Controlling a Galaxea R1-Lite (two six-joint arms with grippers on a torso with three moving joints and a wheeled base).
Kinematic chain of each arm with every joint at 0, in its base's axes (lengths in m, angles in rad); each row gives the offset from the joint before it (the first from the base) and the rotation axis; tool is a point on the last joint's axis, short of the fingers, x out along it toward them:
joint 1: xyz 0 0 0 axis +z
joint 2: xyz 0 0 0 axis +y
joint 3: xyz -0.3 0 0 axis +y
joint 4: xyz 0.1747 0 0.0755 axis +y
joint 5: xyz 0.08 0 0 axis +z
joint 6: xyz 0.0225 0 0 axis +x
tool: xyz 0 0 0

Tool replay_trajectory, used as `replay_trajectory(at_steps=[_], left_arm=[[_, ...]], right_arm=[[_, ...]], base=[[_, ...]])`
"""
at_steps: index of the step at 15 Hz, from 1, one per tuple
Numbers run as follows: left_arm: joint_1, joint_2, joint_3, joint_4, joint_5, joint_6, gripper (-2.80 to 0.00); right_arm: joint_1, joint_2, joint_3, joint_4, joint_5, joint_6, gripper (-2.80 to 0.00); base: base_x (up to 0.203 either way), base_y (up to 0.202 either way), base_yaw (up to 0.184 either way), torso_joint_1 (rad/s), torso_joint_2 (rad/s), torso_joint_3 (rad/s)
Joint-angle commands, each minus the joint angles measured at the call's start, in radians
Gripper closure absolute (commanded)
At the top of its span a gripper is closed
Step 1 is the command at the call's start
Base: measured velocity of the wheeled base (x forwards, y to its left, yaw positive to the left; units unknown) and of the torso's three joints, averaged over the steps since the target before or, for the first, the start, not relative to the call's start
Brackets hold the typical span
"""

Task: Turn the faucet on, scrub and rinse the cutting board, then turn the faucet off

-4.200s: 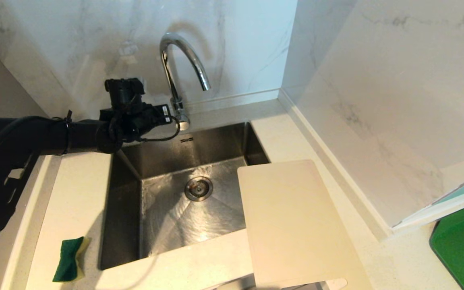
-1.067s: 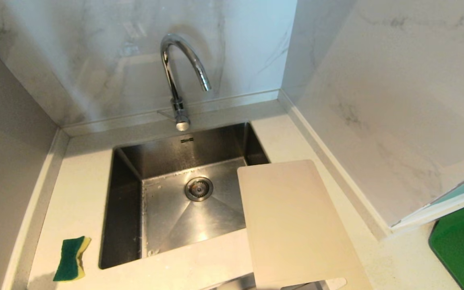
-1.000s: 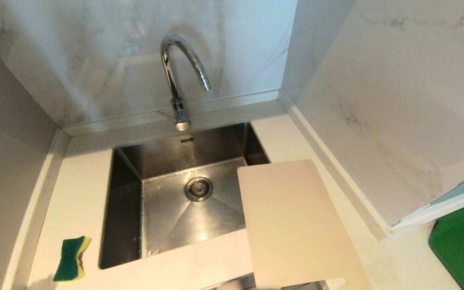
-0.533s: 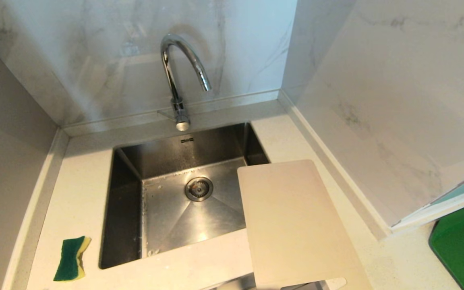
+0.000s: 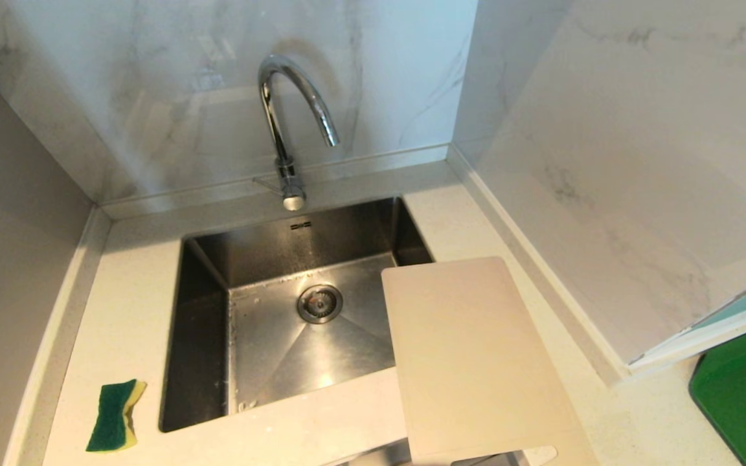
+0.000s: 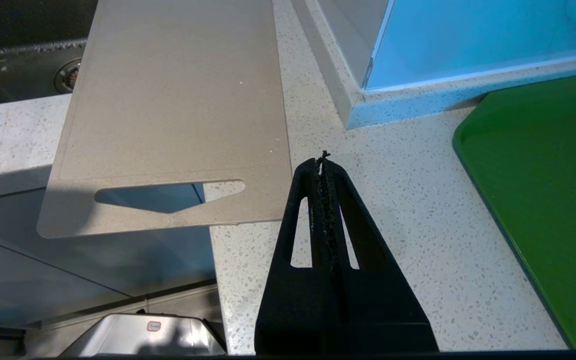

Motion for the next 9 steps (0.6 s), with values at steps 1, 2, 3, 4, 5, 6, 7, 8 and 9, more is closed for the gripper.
replay_trajectory(at_steps=[1,2,3,4,5,6,7,8,9], left_arm=[[0.0,0.003,0.002,0.027,-0.004,-0.003,0.0],[-0.001,0.003,0.003,0.037,-0.009,-0.003,0.0],[-0.005,0.002,0.003,0.042,-0.014,-0.003,0.0],[-0.025,0.002,0.003,0.046,-0.012,-0.004,0.0],[-0.046,0.003,0.003,0.048,-0.007,-0.007,0.0],[-0.049,0.003,0.003,0.046,-0.003,-0.017,0.0],[-0.049,0.003,0.003,0.04,-0.005,-0.018,0.0],[-0.049,0.003,0.003,0.033,-0.009,-0.018,0.0],[-0.049,0.003,0.003,0.043,-0.017,-0.02,0.0]], right_arm=[[0.0,0.001,0.002,0.0,0.001,-0.001,0.0],[0.0,0.001,0.002,0.0,0.001,-0.001,0.0],[0.0,0.001,0.002,0.0,0.001,-0.001,0.0],[0.0,0.001,0.002,0.0,0.001,-0.001,0.0],[0.0,0.001,0.002,0.0,0.001,-0.001,0.0],[0.0,0.001,0.002,0.0,0.001,-0.001,0.0],[0.0,0.001,0.002,0.0,0.001,-0.001,0.0],[0.0,0.001,0.002,0.0,0.001,-0.001,0.0],[0.0,0.001,0.002,0.0,0.001,-0.001,0.0]], base=[[0.0,0.0,0.0,0.0,0.0,0.0],[0.0,0.0,0.0,0.0,0.0,0.0],[0.0,0.0,0.0,0.0,0.0,0.0],[0.0,0.0,0.0,0.0,0.0,0.0],[0.0,0.0,0.0,0.0,0.0,0.0],[0.0,0.0,0.0,0.0,0.0,0.0],[0.0,0.0,0.0,0.0,0.0,0.0],[0.0,0.0,0.0,0.0,0.0,0.0],[0.0,0.0,0.0,0.0,0.0,0.0]])
